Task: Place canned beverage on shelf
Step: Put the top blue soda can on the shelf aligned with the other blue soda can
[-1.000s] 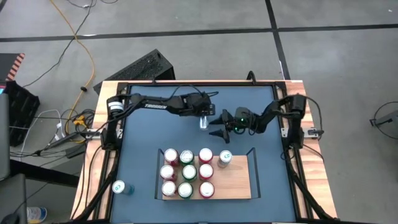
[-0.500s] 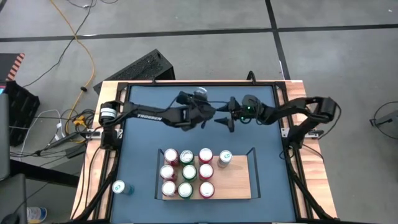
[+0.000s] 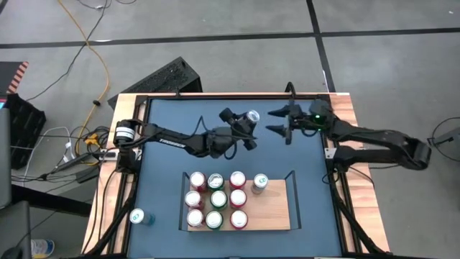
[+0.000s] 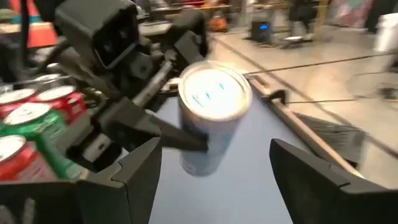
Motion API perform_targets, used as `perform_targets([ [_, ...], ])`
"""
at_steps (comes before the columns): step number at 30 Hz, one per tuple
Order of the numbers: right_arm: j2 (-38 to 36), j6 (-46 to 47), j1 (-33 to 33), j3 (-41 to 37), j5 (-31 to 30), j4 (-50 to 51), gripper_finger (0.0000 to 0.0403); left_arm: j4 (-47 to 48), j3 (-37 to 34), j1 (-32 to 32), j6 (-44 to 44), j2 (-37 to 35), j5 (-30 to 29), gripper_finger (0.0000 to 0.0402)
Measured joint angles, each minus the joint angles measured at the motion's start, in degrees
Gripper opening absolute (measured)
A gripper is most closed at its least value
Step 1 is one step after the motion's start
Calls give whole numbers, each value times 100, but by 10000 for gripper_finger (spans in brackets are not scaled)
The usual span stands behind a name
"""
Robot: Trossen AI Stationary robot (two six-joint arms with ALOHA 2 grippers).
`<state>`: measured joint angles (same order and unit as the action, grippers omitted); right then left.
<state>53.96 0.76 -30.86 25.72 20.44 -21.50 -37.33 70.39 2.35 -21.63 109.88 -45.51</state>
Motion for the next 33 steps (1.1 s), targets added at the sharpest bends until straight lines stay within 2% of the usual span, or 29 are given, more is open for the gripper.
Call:
perform_targets([
  [3, -566, 429, 1, 1, -394, 117, 292, -53, 138, -28, 22, -38, -398, 236],
  [6, -807, 974, 106, 94, -838, 212, 292, 5, 195, -33, -66, -13, -665, 236],
  [9, -729, 935, 265, 440, -1294, 708, 292, 77, 195, -31, -412, 10, -693, 236],
  [13, -250, 464, 527, 1199, -1703, 1732, 292, 26, 195, -28, -1278, 10, -728, 237],
  [18, 276, 230, 722, 2268, -1722, 2602, 292, 17, 195, -44, -2381, 10, -801, 237],
  [24, 834, 35, 931, 3212, -1718, 3277, 292, -11, 195, -44, -3267, 10, -1030, 237],
  [27, 1105, 49, 1031, 3410, -1694, 3433, 292, -290, 195, -42, -3658, 10, -1254, 237],
  [33, 1460, -333, 1223, 3427, -1670, 3462, 302, -637, 199, -45, -4301, 10, -1297, 238],
])
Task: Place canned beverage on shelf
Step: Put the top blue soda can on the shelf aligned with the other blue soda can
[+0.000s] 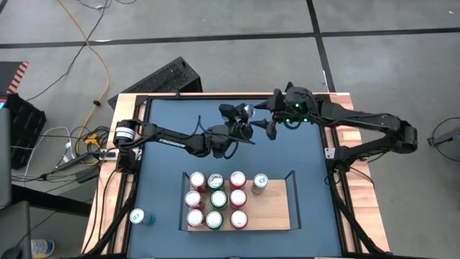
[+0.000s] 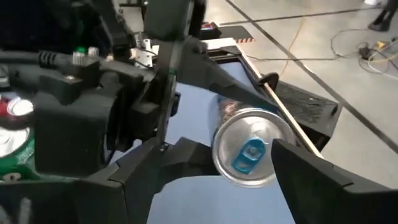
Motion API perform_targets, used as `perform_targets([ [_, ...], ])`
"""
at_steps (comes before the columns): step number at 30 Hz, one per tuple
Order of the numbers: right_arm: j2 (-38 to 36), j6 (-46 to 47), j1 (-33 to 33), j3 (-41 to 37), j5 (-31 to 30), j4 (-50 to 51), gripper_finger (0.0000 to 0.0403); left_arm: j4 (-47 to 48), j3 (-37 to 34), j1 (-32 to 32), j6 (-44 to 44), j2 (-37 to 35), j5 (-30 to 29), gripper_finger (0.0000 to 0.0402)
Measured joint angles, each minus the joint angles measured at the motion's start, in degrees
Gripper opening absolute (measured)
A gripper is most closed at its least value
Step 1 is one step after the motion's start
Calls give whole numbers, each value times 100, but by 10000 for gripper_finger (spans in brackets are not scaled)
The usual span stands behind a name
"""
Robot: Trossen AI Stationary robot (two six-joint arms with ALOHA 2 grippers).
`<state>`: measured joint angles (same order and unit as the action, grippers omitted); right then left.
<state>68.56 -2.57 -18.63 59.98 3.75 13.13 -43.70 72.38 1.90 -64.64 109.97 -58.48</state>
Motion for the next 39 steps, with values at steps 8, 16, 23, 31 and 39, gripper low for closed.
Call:
perform_targets([
  [8, 17, -599, 17, 7, -339, 7, 349, -84, 0, -3, -116, 0, 151, 238],
  [16, 163, -846, -76, 7, -369, -7, 353, -88, 0, -20, -236, 0, 449, 238],
  [23, 411, -844, -147, 7, -146, -9, 328, -103, 0, -81, -395, 0, 451, 238],
  [31, 367, -767, -144, 0, -282, -157, 268, -135, 7, -114, -240, 0, 438, 238],
  [39, 350, -756, -54, 1, -354, -25, 194, -125, 11, -118, -222, 0, 536, 238],
])
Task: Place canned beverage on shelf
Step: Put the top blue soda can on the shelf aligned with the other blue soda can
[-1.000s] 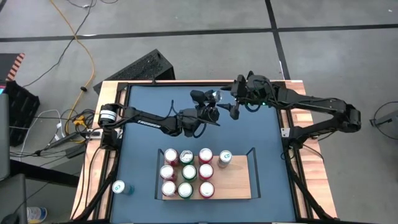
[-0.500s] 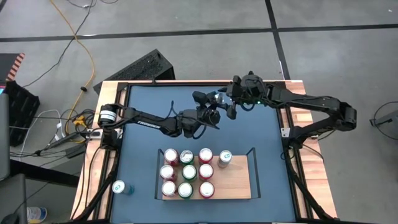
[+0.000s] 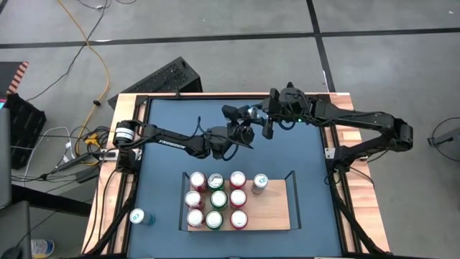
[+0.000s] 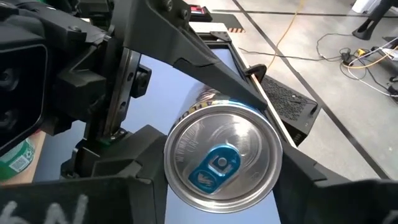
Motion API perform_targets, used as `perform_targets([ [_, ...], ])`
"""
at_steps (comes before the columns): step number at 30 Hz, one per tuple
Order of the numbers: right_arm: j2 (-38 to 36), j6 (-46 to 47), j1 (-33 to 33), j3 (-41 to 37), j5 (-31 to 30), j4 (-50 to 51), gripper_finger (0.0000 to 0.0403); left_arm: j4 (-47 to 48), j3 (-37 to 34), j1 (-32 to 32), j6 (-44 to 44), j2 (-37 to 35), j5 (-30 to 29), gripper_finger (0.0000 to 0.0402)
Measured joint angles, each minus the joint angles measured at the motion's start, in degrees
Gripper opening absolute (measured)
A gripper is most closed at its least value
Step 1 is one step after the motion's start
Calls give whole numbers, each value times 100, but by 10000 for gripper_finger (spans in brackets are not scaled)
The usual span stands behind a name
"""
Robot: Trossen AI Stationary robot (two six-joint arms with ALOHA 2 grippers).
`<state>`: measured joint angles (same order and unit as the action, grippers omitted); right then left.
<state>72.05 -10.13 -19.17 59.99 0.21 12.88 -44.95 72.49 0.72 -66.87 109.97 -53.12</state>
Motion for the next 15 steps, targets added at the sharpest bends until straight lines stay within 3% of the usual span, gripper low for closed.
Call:
perform_targets([
  [8, -95, -24, -19, 7, 75, 71, 194, 230, -13, -167, 515, -205, 70, 238],
  [15, -310, -38, -53, 6, 189, 23, 194, 1343, 51, -272, 2032, -594, 285, 244],
])
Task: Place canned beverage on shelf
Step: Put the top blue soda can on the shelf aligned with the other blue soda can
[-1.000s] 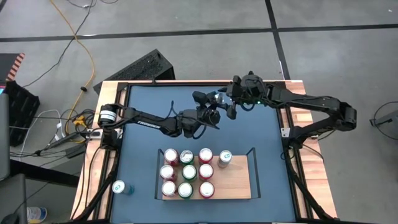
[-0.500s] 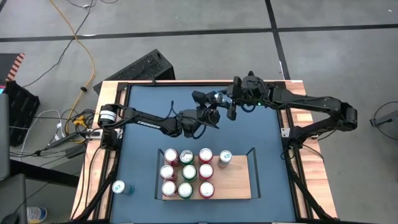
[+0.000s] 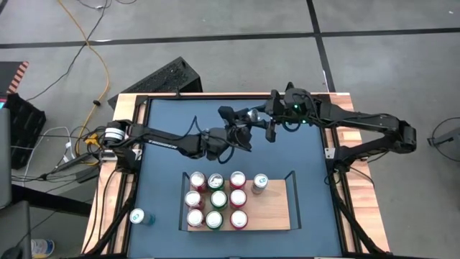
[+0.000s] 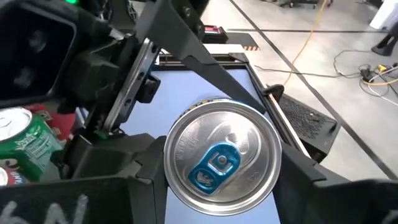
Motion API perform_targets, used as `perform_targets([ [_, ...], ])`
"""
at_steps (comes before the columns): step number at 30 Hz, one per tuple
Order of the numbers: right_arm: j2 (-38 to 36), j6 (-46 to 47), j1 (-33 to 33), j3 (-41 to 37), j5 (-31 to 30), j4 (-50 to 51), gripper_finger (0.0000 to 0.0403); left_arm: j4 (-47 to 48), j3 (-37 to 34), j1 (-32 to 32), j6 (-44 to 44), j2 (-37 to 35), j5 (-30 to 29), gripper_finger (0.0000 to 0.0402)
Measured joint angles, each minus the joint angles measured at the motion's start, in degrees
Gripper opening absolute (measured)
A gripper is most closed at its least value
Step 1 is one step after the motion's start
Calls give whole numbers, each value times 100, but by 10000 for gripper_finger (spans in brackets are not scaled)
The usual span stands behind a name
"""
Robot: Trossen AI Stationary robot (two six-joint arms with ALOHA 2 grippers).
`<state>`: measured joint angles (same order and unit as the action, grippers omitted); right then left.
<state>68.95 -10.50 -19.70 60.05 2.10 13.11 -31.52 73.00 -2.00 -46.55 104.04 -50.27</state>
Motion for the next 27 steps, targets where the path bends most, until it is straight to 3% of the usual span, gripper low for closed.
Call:
perform_targets([
  [7, -41, -126, -92, -11, -593, -5, 194, 259, -16, -57, 1046, -16, -815, 284],
  [12, -15, -122, -112, -11, -207, 84, 194, 333, -14, -45, 1183, -14, -1040, 288],
  [16, -164, -474, -351, -11, -316, 331, 194, 1404, 210, -140, 1755, -74, -1262, 288],
  [18, -284, -700, -482, -10, -346, 496, 194, 2217, 392, -155, 2418, -242, -756, 289],
  [24, -712, -2072, -531, 23, -244, 1246, 194, 3979, 751, 43, 4735, -800, 1780, 289],
  [27, -887, -2527, -294, 365, -332, 1922, 194, 4462, 756, 167, 5260, -1050, 2320, 289],
])
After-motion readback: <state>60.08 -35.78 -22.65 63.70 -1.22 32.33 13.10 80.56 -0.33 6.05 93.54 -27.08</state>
